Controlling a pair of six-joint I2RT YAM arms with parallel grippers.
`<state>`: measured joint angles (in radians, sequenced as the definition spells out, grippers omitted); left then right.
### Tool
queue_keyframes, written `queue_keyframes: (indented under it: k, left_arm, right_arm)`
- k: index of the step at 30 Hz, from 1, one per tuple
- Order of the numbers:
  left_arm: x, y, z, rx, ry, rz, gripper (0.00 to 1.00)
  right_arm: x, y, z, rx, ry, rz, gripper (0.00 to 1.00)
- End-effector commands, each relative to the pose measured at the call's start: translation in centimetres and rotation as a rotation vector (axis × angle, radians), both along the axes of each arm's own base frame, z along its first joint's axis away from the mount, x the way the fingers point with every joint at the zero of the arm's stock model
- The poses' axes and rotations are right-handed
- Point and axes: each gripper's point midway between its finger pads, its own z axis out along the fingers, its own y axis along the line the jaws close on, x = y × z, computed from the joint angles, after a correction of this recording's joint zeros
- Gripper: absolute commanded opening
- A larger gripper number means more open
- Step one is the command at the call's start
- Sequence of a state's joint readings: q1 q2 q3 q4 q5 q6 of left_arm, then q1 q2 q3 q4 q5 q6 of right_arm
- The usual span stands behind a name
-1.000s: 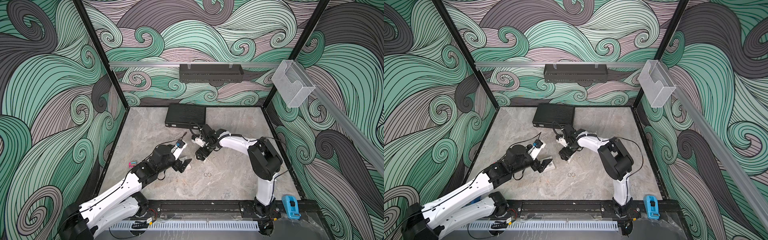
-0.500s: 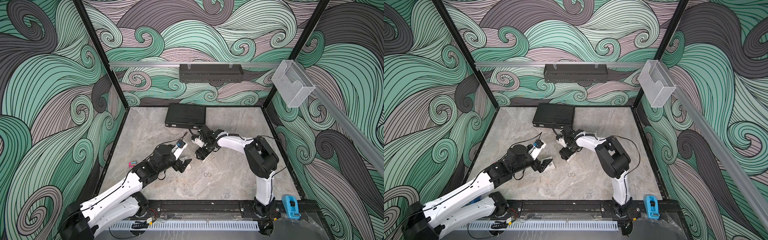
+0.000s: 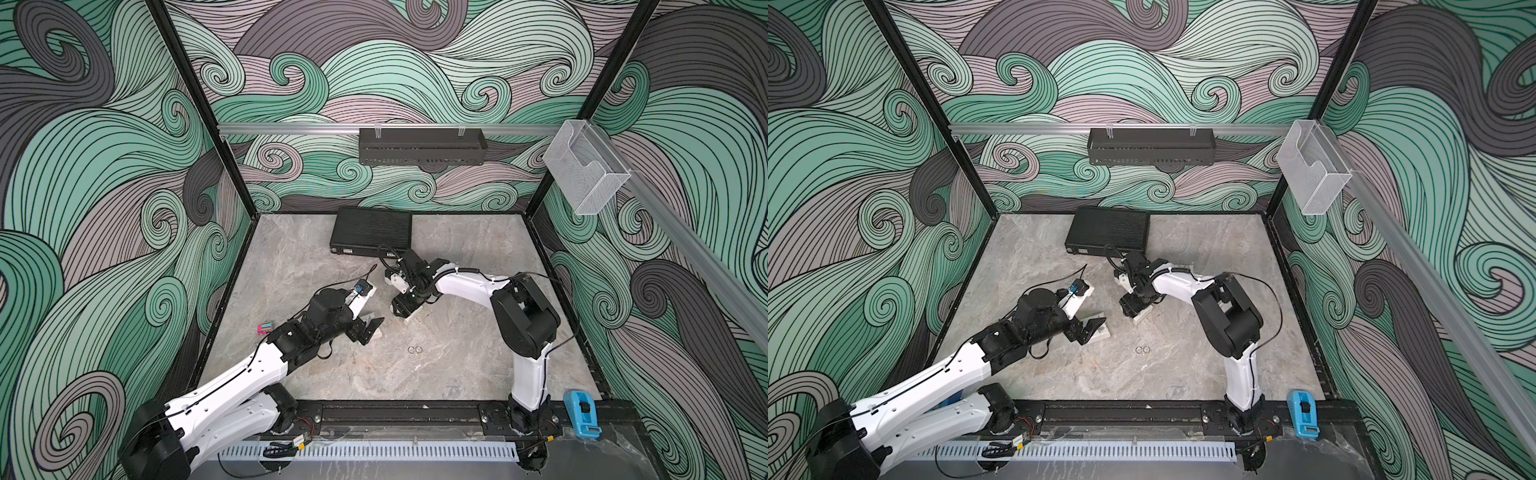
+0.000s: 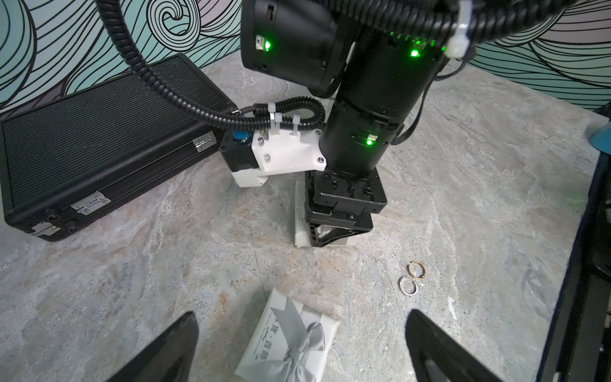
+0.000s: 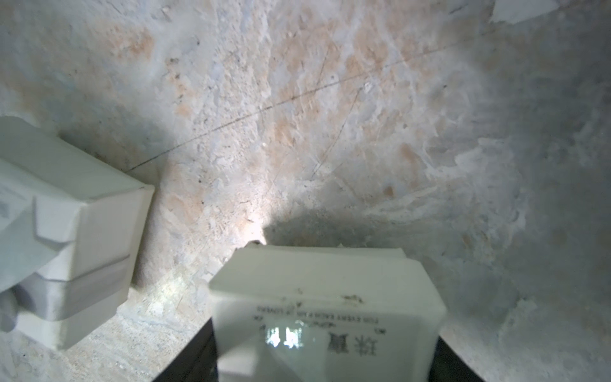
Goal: Take the rings out of the lift-off lid box
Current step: Pick up the jewelry box from the center of the board.
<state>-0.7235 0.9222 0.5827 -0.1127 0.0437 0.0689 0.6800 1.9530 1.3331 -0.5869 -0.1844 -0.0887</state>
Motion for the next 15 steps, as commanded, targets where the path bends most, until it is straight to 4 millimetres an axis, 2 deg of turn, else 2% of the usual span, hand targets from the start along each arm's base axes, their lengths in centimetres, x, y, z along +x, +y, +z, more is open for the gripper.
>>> queue_keyframes:
  k: [1, 5, 9, 15]
  left_arm:
    - [1.2, -0.5, 1.1, -0.006, -0.075, 0.005, 0.98]
    - [2.5, -1.6, 1.5, 0.029, -0.13, -0.024, 0.99]
    - [3.6, -2.9, 1.0, 0.077, -0.123, -0.06, 0.99]
    - [3.4, -5.3, 0.7, 0.032, -0.156, -0.172, 0.99]
  right_arm:
    - [0.0, -0.5, 2.5, 0.073, 0.016, -0.06, 0.68]
    - [0.3, -1.2, 4.5, 0.19, 0.074, -0.149, 0.68]
    - [0.0, -1.7, 6.8, 0.32, 0.135, -0.214, 0.68]
    - [-0.7, -2.6, 10.3, 0.528, 0.215, -0.293, 0.67]
